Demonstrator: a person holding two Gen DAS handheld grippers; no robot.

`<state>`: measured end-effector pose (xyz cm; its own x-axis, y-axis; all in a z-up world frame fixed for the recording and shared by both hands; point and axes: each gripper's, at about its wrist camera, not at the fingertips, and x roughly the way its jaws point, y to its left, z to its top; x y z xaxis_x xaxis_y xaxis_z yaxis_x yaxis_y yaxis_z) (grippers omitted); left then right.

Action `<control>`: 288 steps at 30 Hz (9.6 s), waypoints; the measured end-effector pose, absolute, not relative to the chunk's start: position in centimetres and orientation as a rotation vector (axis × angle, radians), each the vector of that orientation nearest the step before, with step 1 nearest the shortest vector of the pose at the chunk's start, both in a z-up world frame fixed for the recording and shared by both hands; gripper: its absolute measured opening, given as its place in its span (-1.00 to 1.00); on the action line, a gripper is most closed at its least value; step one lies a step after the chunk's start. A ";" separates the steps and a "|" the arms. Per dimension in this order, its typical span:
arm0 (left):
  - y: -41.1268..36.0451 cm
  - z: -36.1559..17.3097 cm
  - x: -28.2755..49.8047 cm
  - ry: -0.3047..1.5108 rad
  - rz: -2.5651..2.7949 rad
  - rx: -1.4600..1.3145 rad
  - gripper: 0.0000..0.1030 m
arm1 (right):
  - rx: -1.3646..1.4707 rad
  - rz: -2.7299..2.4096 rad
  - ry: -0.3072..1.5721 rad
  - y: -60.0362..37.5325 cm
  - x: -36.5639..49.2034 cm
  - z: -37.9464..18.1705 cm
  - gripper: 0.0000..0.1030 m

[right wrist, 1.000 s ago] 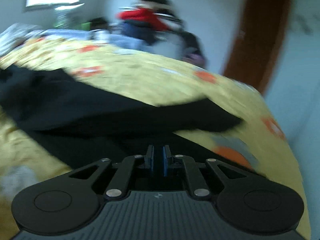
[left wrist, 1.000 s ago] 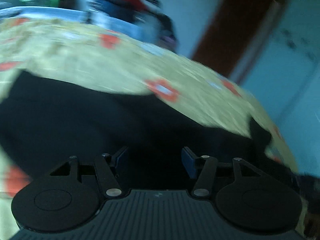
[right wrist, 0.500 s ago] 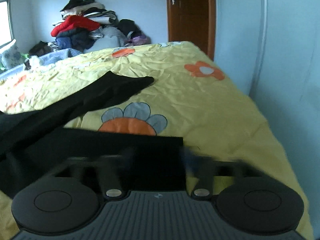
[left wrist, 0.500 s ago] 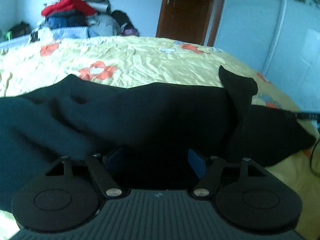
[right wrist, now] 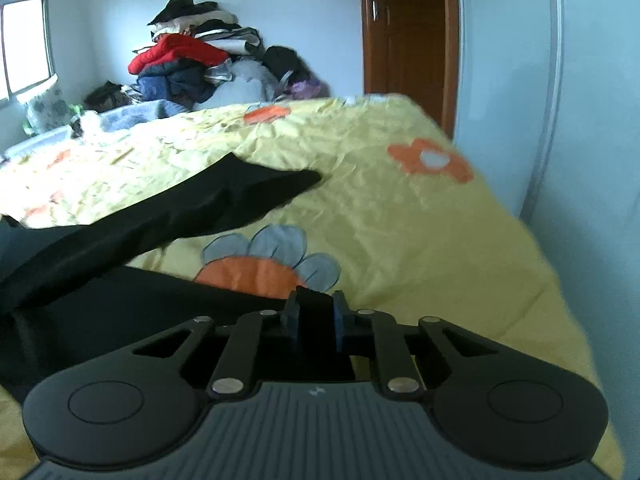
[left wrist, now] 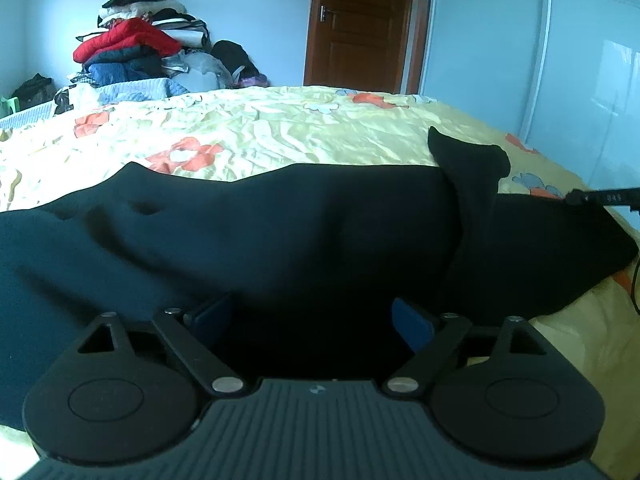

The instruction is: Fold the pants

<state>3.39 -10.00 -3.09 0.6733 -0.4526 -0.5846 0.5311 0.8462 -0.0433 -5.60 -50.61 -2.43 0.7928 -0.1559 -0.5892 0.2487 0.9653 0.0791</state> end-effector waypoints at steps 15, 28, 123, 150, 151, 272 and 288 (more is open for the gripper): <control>-10.2 -3.3 3.6 0.631 -0.583 0.145 0.92 | 0.122 -0.220 0.707 -47.8 -6.7 -2.5 0.03; -9.6 -3.3 3.7 0.631 -0.607 0.098 0.94 | 0.314 -0.165 0.626 -46.5 10.9 1.2 0.05; -18.7 -2.6 1.7 0.524 -0.920 0.289 -0.87 | 0.923 -0.316 0.393 -55.7 -8.8 -6.6 -0.92; -12.8 2.2 7.2 0.559 -0.690 0.259 0.34 | 0.200 -0.068 0.567 -42.4 -6.7 0.8 -0.46; -13.1 1.6 8.7 0.624 -0.667 0.295 0.34 | 0.155 -0.019 0.597 -41.0 -5.6 0.6 -0.46; -14.0 -1.6 2.7 0.395 -0.394 0.466 1.00 | 0.082 0.010 0.523 -34.8 -2.4 0.1 1.00; -11.3 -1.7 3.8 0.469 -0.345 0.321 1.00 | 0.091 0.123 0.672 -31.7 1.6 -1.9 1.00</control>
<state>3.82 -11.27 -1.73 0.8365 -0.2477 -0.4888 0.3928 0.8930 0.2198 1.58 -31.74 -1.94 0.7756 0.1435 -0.6147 -0.0844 0.9887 0.1243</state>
